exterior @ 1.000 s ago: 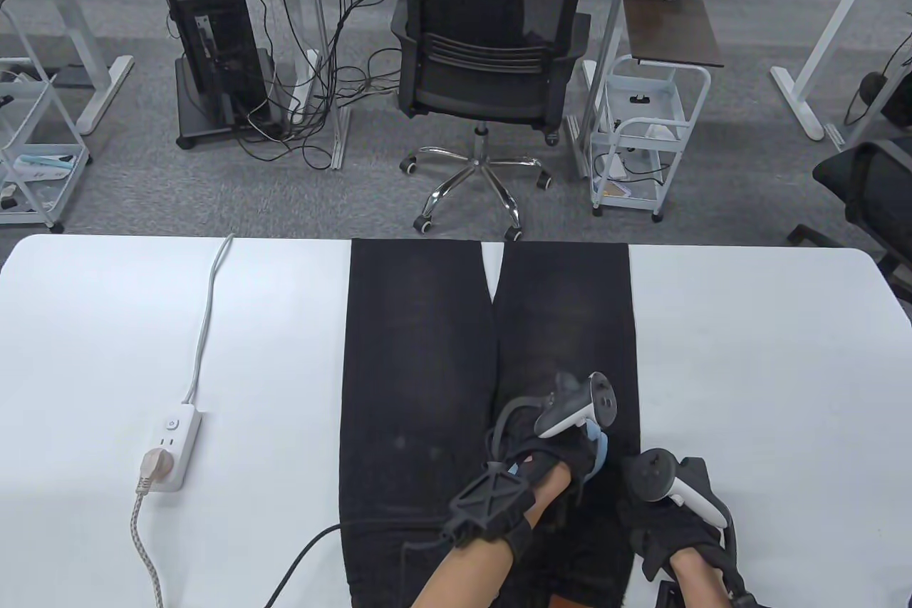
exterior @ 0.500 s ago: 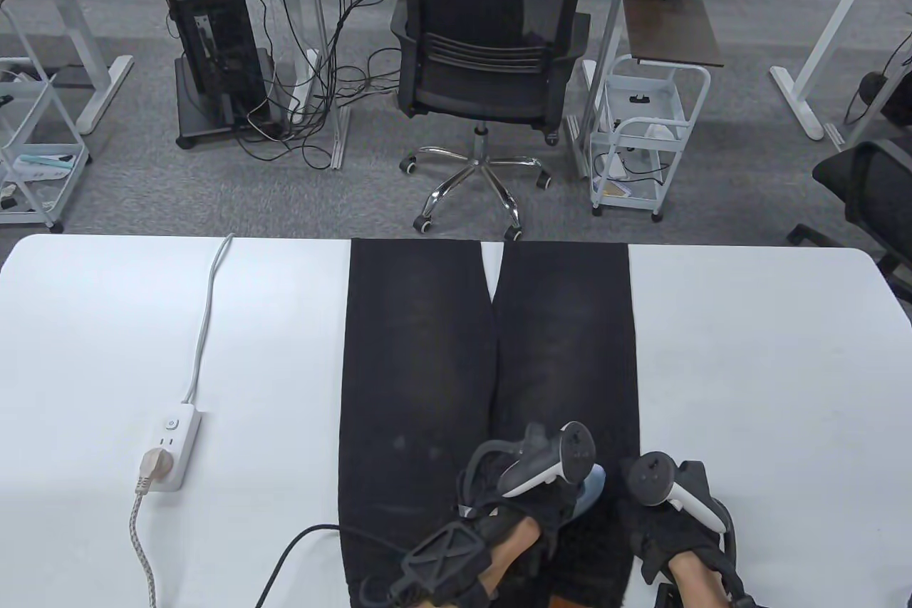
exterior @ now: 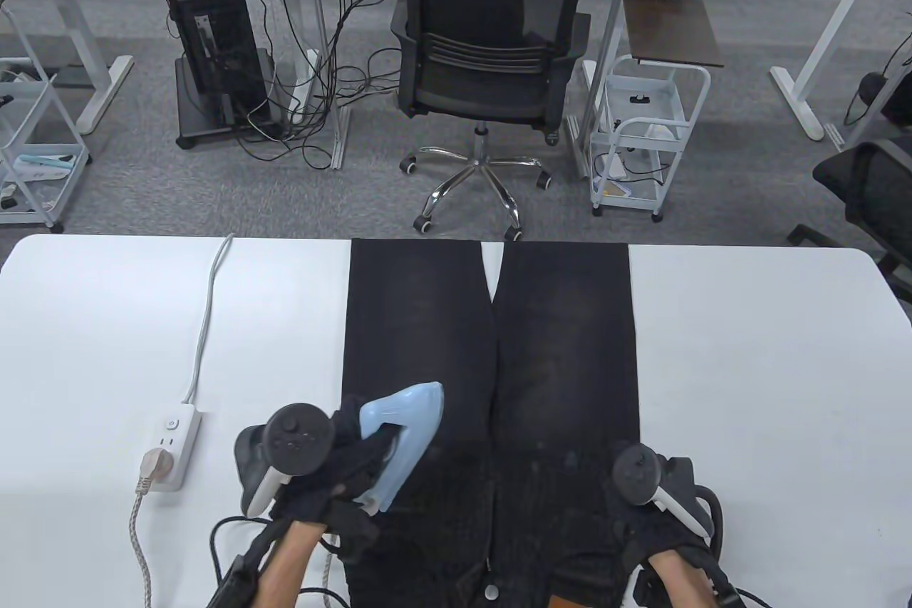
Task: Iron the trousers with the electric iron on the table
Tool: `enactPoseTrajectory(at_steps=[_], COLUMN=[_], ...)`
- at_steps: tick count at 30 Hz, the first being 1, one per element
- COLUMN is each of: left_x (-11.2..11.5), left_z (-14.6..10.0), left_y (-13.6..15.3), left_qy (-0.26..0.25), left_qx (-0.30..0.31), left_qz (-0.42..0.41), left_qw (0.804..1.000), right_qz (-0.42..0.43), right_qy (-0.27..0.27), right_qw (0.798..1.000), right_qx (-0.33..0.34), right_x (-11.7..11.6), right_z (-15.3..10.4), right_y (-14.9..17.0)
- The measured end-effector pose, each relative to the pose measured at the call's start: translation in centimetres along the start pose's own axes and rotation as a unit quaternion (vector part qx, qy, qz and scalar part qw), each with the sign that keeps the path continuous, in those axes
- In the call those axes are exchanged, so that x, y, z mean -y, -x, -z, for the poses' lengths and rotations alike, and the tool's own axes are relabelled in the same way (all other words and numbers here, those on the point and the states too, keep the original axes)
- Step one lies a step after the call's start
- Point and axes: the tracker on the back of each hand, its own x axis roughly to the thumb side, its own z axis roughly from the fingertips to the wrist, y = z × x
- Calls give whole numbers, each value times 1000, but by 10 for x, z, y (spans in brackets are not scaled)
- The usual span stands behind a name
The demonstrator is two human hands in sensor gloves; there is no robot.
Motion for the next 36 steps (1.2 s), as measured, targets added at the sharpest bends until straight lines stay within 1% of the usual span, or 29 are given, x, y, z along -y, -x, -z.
enactPoseTrajectory(at_steps=[1, 2, 3, 5, 6, 7, 9, 11, 12, 16, 18, 24, 26, 33, 36], left_x=[0, 2, 4, 5, 6, 7, 9, 11, 13, 19, 20, 21, 21, 24, 24], left_z=[0, 1, 4, 7, 7, 6, 3, 1, -1, -1, 0, 0, -1, -1, 0], left_y=[6, 15, 19, 22, 25, 27, 32, 37, 41, 48, 49, 49, 49, 51, 52], left_qy=[-7, -16, -11, 9, 3, -3, -7, 1, 3, 20, 25, 31, 31, 41, 42], left_qx=[-2, -6, -9, -1, -2, -7, -11, -16, -19, -30, -31, -26, -26, -32, -36], left_qz=[2, 5, 10, 38, 49, 51, 60, 64, 64, 69, 68, 50, 49, 50, 52], left_qw=[1000, 1000, 1000, 999, 999, 999, 998, 998, 998, 997, 997, 998, 998, 997, 997], right_qz=[7, 12, 11, 8, 1, -2, -22, -47, -62, -58, -68, -104, -102, -98, -103], right_qy=[1, 3, 3, 2, -3, -6, -23, -35, -51, -98, -82, -108, -110, -122, -137], right_qw=[1000, 1000, 999, 998, 998, 998, 998, 997, 996, 993, 994, 989, 989, 987, 984], right_qx=[8, 23, 39, 57, 61, 61, 61, 51, 43, 20, 17, 10, 13, 28, 40], right_x=[2, 6, 8, 7, 4, 3, -7, -18, -28, -55, -59, -68, -71, -79, -84], right_z=[2, 7, 14, 26, 39, 43, 65, 80, 89, 103, 101, 89, 84, 57, 40], right_y=[-11, -30, -50, -76, -94, -100, -121, -132, -137, -140, -142, -147, -146, -141, -139])
